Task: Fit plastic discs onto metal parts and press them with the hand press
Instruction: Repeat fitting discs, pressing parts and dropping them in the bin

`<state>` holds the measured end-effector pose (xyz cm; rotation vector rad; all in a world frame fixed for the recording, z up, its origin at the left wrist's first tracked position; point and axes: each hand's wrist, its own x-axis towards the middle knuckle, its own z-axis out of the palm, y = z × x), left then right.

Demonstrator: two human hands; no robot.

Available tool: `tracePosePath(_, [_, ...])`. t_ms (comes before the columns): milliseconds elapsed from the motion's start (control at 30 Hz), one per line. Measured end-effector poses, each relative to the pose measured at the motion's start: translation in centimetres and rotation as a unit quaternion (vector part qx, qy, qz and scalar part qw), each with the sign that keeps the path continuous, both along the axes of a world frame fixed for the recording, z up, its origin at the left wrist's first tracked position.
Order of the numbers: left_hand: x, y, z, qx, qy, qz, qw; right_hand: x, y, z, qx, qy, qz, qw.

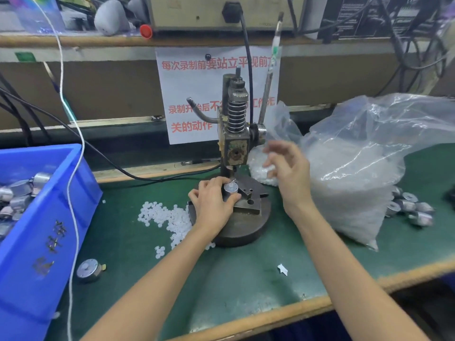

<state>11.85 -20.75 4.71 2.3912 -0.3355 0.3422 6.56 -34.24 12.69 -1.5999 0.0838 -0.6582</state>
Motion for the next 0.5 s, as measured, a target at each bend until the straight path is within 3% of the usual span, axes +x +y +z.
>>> tracePosePath(133, [-1.9,0.3,0.4,-0.025,-0.023,0.015,0.999,-3.4,-0.1,-5.2,-0.011,0.17,0.036,0.985])
tracePosePath(200, [-4.5,0.4,-0.2,-0.072,-0.026,-0.026,0.997,-4.8,-0.2,-6.8,-0.003,0.219,0.076,0.973])
tracePosePath(333, [-10.3,0.0,-1.6,-0.104,-0.001,-0.092,0.99,-7.6,0.1,-8.0,0.03,0.26,0.168,0.95])
tracePosePath(500, [-14.4,-0.9,-2.2,-0.172,0.068,-0.125,0.975,-11.4,-0.6,-8.8,0.047,0.269,0.177,0.945])
